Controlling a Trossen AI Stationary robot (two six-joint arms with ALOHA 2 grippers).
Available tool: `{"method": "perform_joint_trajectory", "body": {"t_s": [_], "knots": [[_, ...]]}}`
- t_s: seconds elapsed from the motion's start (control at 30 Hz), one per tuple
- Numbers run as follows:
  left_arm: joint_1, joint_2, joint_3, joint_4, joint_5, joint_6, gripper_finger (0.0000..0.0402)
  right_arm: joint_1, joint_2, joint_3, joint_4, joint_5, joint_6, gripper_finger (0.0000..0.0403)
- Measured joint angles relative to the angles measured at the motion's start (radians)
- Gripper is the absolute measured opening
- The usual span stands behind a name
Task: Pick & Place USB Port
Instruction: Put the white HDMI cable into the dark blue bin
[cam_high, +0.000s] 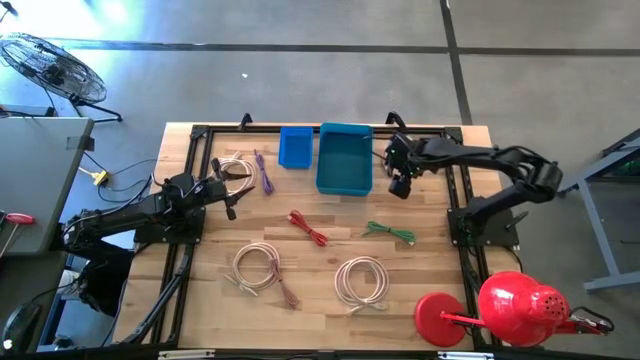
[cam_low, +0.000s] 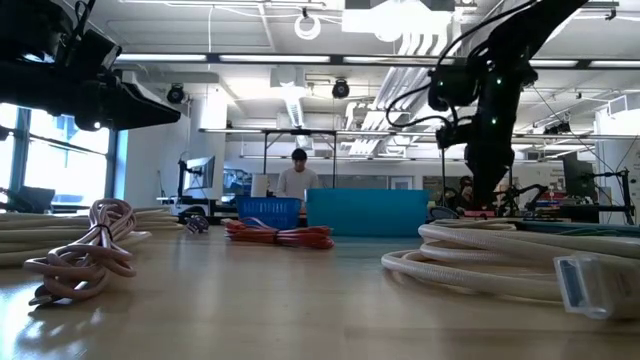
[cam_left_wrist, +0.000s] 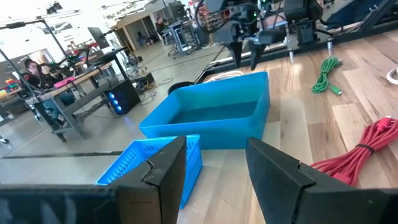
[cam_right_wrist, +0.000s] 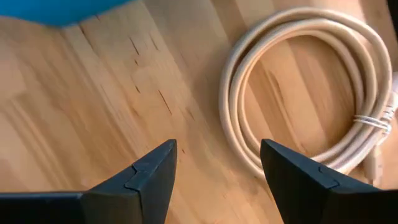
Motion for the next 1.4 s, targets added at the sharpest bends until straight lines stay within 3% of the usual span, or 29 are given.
{"method": "perform_joint_trajectory", "body": {"t_s": [0.43,0.67,0.83,1.4], "knots": [[0.0,0.0,0.0,0.0,0.0,0.0,0.0163,0.001,0.008,0.0,0.015,0.01,-0.003,0.0224],[0.0,0.0,0.0,0.0,0.0,0.012,0.0163,0.001,0.008,0.0,0.025,-0.053,0.027,0.0224],[0.0,0.0,0.0,-0.001,0.002,0.013,0.0163,-0.001,0.008,0.0,0.027,-0.022,0.022,0.0224],[0.0,0.0,0.0,-0.002,0.006,0.016,0.0163,-0.124,0.103,0.0,0.12,-0.083,-0.034,0.0224]]}}
